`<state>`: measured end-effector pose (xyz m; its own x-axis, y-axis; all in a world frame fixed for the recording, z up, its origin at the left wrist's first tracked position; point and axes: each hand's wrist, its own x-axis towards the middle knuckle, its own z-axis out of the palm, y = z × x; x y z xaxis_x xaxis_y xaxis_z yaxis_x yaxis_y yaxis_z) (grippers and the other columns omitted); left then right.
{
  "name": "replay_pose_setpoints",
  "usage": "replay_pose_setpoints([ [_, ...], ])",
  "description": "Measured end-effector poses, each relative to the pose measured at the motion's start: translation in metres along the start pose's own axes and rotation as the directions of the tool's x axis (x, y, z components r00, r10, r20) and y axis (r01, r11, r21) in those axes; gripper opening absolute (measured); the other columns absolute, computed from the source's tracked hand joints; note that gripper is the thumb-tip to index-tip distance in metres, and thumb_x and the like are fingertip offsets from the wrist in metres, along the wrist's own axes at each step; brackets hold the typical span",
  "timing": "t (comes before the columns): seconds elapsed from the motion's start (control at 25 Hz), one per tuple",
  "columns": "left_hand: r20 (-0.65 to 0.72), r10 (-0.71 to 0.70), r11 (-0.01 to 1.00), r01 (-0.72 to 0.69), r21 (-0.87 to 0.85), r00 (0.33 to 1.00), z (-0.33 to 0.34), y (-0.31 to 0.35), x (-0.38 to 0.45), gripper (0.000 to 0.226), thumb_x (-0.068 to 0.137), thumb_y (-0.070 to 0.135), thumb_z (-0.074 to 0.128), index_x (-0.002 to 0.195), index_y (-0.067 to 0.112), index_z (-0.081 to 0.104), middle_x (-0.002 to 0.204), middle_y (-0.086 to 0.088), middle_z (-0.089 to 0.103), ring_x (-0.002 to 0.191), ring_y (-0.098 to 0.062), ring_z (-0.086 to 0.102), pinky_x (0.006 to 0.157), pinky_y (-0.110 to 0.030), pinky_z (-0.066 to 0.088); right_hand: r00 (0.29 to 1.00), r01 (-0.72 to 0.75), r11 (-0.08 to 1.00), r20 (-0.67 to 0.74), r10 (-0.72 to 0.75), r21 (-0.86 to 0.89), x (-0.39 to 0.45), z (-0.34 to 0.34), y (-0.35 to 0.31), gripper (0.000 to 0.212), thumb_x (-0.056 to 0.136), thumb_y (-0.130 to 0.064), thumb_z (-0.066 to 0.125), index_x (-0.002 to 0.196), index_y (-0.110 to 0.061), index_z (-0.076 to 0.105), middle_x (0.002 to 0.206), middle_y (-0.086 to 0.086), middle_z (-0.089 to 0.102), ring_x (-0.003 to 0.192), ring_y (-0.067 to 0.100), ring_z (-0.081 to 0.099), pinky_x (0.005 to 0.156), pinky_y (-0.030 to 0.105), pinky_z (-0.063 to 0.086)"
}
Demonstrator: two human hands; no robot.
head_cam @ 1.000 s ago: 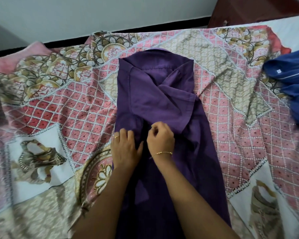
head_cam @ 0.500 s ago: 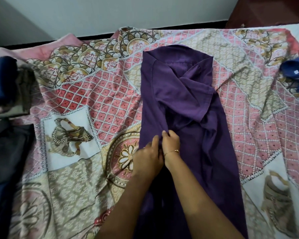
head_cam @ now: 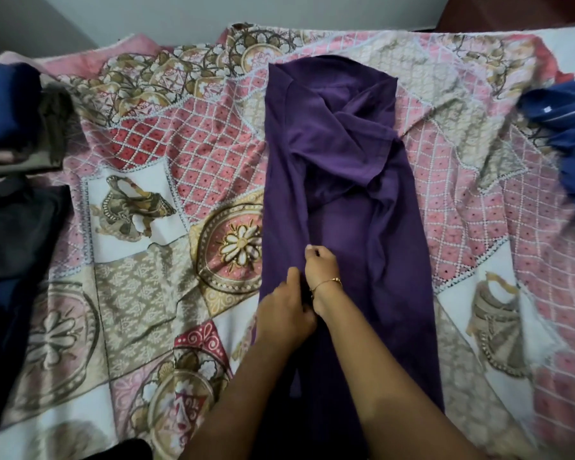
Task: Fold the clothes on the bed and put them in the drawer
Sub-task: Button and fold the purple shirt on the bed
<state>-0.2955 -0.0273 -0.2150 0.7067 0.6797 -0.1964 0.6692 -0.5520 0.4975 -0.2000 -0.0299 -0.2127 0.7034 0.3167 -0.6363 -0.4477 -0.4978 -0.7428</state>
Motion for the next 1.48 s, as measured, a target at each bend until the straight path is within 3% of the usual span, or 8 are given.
replay_pose_setpoints([
  [0.12, -0.064, 0.051, 0.996, -0.056, -0.073, 0.997, 0.010, -0.006, -0.030, 0.038, 0.077, 0.032, 0.052, 0.106, 0.007, 0.052, 0.095, -0.010, 0.065, 0.084, -0.035, 0.062, 0.062, -0.037, 0.043, 0.953, -0.117, 0.991, 0.275, 0.129, -0.059, -0.027, -0.015, 0.026, 0.025, 0.093, -0.032, 0.054, 0.111, -0.015, 0.052, 0.099, 0.002, 0.059, 0.090, 0.019, 0.056, 0.076, 0.030, 0.046],
  [0.28, -0.139, 0.190, 0.971, -0.165, 0.175, 0.972, 0.020, -0.023, -0.070, 0.033, 0.062, 0.038, 0.059, 0.080, 0.012, 0.049, 0.073, -0.008, 0.054, 0.062, -0.029, 0.057, 0.047, -0.031, 0.043, 0.936, -0.123, 0.985, 0.316, 0.156, -0.122, -0.048, -0.022, 0.056, 0.021, 0.095, -0.018, 0.049, 0.074, -0.017, 0.049, 0.079, 0.003, 0.054, 0.071, 0.015, 0.050, 0.063, 0.026, 0.042],
  [0.48, -0.230, 0.154, 0.970, -0.103, 0.221, 0.961, 0.025, -0.026, -0.105, 0.031, 0.059, 0.013, 0.060, 0.081, 0.014, 0.038, 0.070, -0.009, 0.054, 0.055, -0.030, 0.058, 0.038, -0.030, 0.042, 0.894, -0.083, 0.993, 0.434, 0.113, -0.088, -0.079, -0.025, 0.081, 0.010, 0.099, -0.024, 0.039, 0.095, -0.017, 0.044, 0.091, 0.003, 0.049, 0.090, 0.019, 0.047, 0.082, 0.035, 0.043],
  [0.72, -0.200, 0.234, 0.951, -0.181, 0.251, 0.951, 0.022, -0.004, -0.121, 0.022, 0.069, 0.026, 0.039, 0.064, 0.013, 0.056, 0.053, -0.004, 0.056, 0.036, -0.024, 0.052, 0.031, -0.020, 0.028, 0.987, 0.147, 0.973, -0.037, -0.156, -0.177, -0.102, -0.047, 0.088, 0.018, 0.096, -0.011, 0.040, 0.108, -0.005, 0.053, 0.099, 0.012, 0.060, 0.091, 0.028, 0.055, 0.071, 0.030, 0.037],
  [0.96, -0.262, 0.385, 0.923, -0.372, 0.102, 0.885, 0.023, -0.019, -0.127, 0.035, 0.084, 0.032, 0.042, 0.055, 0.015, 0.050, 0.048, -0.003, 0.054, 0.041, -0.022, 0.054, 0.037, -0.027, 0.028, 0.803, 0.281, 0.593, -0.153, -0.575, -0.755, -0.110, -0.071, 0.110, 0.017, 0.085, -0.013, 0.059, 0.101, -0.007, 0.057, 0.105, 0.014, 0.056, 0.098, 0.033, 0.054, 0.071, 0.038, 0.045],
  [1.12, -0.206, 0.386, 0.919, -0.357, 0.165, 0.899, 0.028, -0.016, -0.120, 0.044, 0.084, 0.052, 0.046, 0.090, 0.013, 0.066, 0.081, -0.003, 0.060, 0.068, -0.020, 0.057, 0.051, -0.028, 0.045, 0.912, 0.133, 0.510, -0.097, -0.399, -0.850, -0.102, -0.082, 0.123, 0.027, 0.094, -0.022, 0.049, 0.118, -0.010, 0.046, 0.125, 0.010, 0.044, 0.112, 0.027, 0.045, 0.086, 0.032, 0.042],
  [1.28, 0.109, 0.195, 0.937, -0.218, 0.275, 0.975, 0.032, -0.007, -0.111, 0.044, 0.092, 0.044, 0.043, 0.123, 0.015, 0.054, 0.116, -0.002, 0.055, 0.104, -0.024, 0.055, 0.075, -0.032, 0.050, 0.894, 0.243, 0.667, -0.103, -0.435, -0.704, -0.101, -0.085, 0.128, 0.029, 0.090, -0.003, 0.048, 0.119, -0.001, 0.050, 0.120, 0.017, 0.054, 0.110, 0.033, 0.051, 0.090, 0.035, 0.040],
  [1.48, -0.072, 0.270, 0.954, -0.257, 0.153, 0.960, 0.033, 0.000, -0.113, 0.019, 0.076, 0.020, 0.043, 0.072, 0.010, 0.059, 0.069, -0.004, 0.062, 0.065, -0.026, 0.059, 0.045, -0.030, 0.042, 0.884, 0.160, 0.644, -0.182, -0.431, -0.748, -0.107, -0.089, 0.134, 0.027, 0.092, -0.019, 0.052, 0.115, -0.004, 0.052, 0.116, 0.015, 0.050, 0.105, 0.032, 0.051, 0.084, 0.038, 0.043],
])
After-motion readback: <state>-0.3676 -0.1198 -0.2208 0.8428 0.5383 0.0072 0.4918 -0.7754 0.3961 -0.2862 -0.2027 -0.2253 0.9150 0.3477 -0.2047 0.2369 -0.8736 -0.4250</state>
